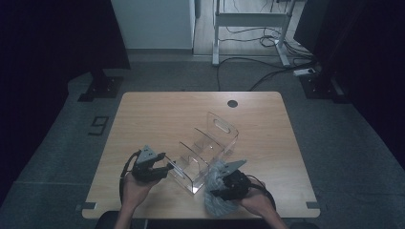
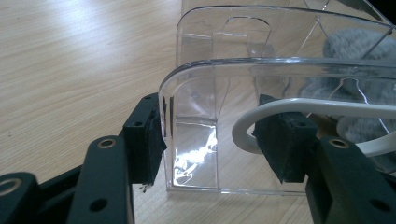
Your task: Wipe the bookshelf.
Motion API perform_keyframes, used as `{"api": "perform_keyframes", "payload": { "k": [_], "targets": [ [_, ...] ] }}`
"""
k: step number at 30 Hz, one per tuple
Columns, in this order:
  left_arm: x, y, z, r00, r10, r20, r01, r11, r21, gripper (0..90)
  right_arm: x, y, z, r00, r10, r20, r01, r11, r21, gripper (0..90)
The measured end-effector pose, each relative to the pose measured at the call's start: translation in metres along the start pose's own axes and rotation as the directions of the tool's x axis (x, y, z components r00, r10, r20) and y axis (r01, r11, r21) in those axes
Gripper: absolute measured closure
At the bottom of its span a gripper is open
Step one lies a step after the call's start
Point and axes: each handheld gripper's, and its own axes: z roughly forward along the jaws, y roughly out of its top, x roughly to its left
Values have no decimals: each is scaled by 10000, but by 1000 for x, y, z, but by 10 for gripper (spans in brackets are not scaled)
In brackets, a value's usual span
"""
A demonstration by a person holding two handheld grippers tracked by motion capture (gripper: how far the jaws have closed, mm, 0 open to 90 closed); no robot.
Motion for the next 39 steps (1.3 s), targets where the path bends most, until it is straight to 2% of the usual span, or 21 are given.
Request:
{"api": "perform_keyframes", "payload": {
  "k": [3,8,12,13,15,20,23,32,39],
  "targets": [
    [0,0,0,10000,-10,-6,10,10000,2,436,11,8,12,9986,-320,-426,319,9995,-32,590],
    [-1,0,0,10000,-27,-35,28,10000,14,436,21,16,27,9968,-532,-594,523,9985,-164,586],
    [-1,0,0,9999,-60,-121,61,10000,18,438,26,22,33,9972,-501,-560,477,9979,-433,591],
    [-1,1,1,9996,-70,-258,71,10000,54,438,31,25,37,9976,-648,-253,637,9970,-442,606],
    [-2,1,1,9996,-65,-292,67,9999,85,438,32,26,42,9979,-636,-113,630,9969,-475,621],
    [-3,1,1,9993,-55,-376,59,9999,111,438,32,26,47,9975,-682,162,687,9973,-260,636],
    [-3,1,1,9991,-68,-413,73,9999,114,438,33,25,58,9951,-869,464,863,9961,163,638],
    [-3,1,1,9993,-69,-374,72,9999,76,437,30,20,70,9946,-924,466,896,9942,599,639],
    [-3,0,1,9993,-38,-361,39,10000,37,437,29,20,67,9945,-976,367,949,9930,696,631]
  ]
}}
